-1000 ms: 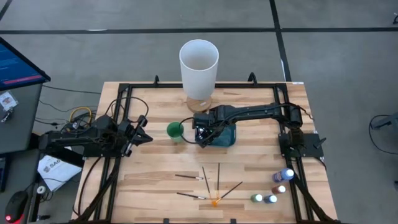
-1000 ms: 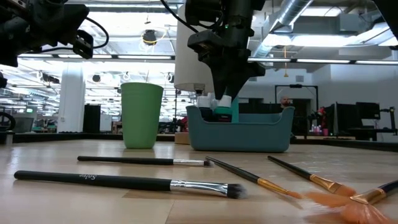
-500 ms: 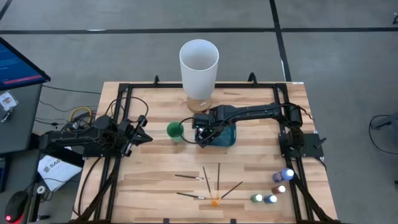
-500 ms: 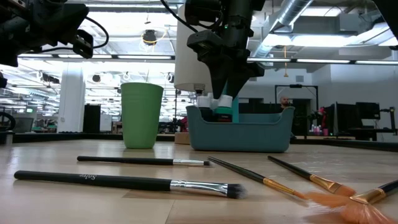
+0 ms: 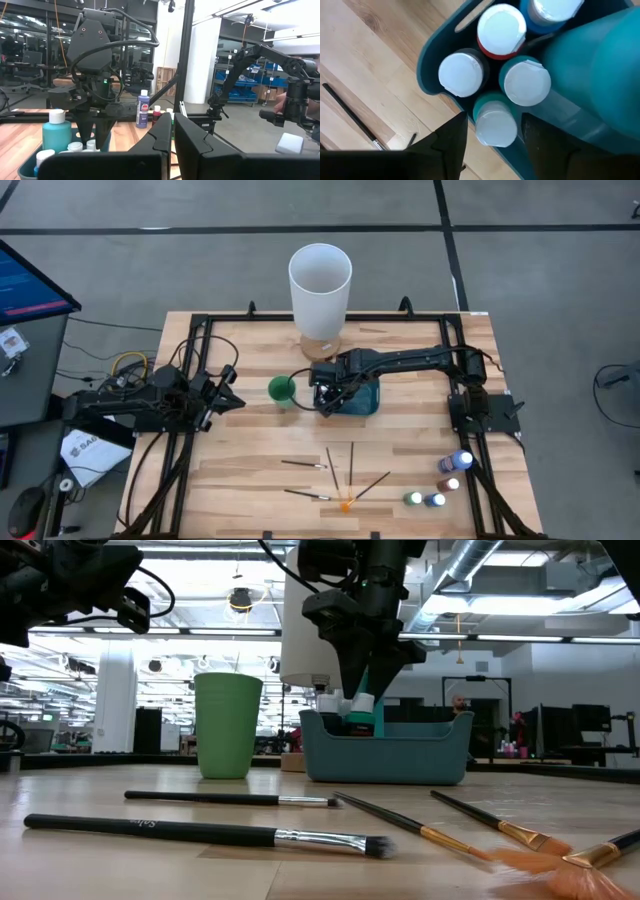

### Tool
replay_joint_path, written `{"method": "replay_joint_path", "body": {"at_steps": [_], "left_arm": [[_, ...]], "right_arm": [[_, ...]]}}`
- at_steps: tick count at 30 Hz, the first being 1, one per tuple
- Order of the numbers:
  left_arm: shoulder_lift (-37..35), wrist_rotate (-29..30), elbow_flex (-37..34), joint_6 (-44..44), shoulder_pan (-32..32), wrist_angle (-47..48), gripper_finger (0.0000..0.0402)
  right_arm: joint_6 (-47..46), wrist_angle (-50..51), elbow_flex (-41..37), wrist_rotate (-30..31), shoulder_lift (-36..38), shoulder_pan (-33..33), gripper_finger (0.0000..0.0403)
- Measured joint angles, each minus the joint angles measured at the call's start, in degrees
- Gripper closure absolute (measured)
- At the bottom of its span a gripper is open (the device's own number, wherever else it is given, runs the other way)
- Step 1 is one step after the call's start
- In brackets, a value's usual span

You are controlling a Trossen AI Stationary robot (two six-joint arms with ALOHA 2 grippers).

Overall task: Pick & Place Paint Supplies
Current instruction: Put the large purple paint bottle into the green bin

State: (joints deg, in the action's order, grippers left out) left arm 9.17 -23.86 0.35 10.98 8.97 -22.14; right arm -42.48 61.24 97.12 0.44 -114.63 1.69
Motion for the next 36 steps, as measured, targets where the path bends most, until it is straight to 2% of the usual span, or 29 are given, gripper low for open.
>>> {"method": "replay_joint_path", "body": {"at_steps": [9, 17, 22, 28, 30, 36], "left_arm": [[0.0, 0.0, 0.0, 0.0, 0.0, 0.0, 0.0394], [0.0, 0.0, 0.0, 0.0, 0.0, -0.3, 0.0394], [0.4, 0.0, 0.0, 0.0, 0.0, -0.4, 0.0394], [2.0, 0.0, 0.0, 0.0, 0.0, -1.5, 0.0394], [2.2, 0.0, 0.0, 0.0, 0.0, -1.0, 0.0394], [4.6, 0.0, 0.0, 0.0, 0.0, -2.2, 0.0394]], "right_arm": [[0.4, 2.1, 0.0, -0.4, 0.1, 0.0, 0.0221], [0.1, 5.2, 0.9, -0.4, 3.5, -0.2, 0.0227], [-2.2, 12.4, 1.0, -0.3, 6.6, -1.9, 0.0227], [-13.5, 30.2, 0.7, 2.5, 9.4, -8.8, 0.0226], [-17.3, 27.1, -1.1, 2.4, 11.8, -11.5, 0.0223], [-34.3, 28.0, -6.4, 1.9, 18.9, -20.4, 0.0210]]}}
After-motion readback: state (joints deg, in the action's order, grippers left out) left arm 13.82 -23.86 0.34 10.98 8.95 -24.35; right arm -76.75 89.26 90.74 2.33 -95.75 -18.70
